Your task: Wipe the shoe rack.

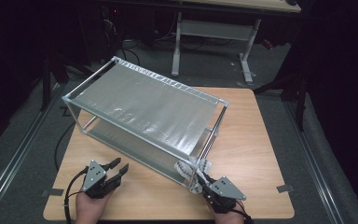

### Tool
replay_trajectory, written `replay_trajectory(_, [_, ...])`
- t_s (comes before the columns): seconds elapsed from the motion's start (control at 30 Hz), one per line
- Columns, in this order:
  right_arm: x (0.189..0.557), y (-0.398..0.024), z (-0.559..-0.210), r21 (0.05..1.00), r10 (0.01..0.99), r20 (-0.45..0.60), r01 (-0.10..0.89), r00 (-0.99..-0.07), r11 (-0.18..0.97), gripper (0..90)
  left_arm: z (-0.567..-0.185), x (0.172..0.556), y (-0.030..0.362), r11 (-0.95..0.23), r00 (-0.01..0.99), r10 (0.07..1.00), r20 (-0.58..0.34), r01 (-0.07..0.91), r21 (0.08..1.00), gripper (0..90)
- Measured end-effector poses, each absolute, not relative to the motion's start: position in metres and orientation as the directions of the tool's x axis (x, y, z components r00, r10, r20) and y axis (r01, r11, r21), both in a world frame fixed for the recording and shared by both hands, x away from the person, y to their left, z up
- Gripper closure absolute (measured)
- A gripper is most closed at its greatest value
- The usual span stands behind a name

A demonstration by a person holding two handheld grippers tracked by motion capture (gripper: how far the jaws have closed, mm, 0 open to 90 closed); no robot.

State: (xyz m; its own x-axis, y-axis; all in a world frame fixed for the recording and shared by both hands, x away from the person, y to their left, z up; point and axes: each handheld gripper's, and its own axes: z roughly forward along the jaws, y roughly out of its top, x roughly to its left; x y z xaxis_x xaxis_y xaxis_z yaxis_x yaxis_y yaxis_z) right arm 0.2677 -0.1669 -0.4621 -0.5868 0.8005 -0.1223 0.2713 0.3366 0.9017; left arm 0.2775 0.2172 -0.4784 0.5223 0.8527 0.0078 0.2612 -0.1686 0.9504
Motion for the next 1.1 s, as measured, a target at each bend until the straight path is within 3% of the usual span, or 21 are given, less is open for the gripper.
replay_trajectory(0.5, [0.264, -0.251, -0.463, 0.9, 0.911, -0.148, 0.329, -0.385, 0.285, 79.9, -0.479, 0.283, 0.182, -0.202, 0.619, 0.785, 0.001, 0.255, 0.946, 59.4])
replay_trajectory(0.6, [0.268, -0.268, -0.467, 0.89, 0.93, -0.139, 0.369, -0.342, 0.268, 79.8, -0.48, 0.281, 0.172, -0.228, 0.648, 0.761, 0.016, 0.245, 0.942, 62.8])
replay_trajectory(1.1, [0.27, -0.278, -0.469, 0.893, 0.941, -0.114, 0.383, -0.32, 0.238, 79.6, -0.468, 0.271, 0.136, -0.221, 0.729, 0.685, -0.003, 0.211, 0.952, 59.3])
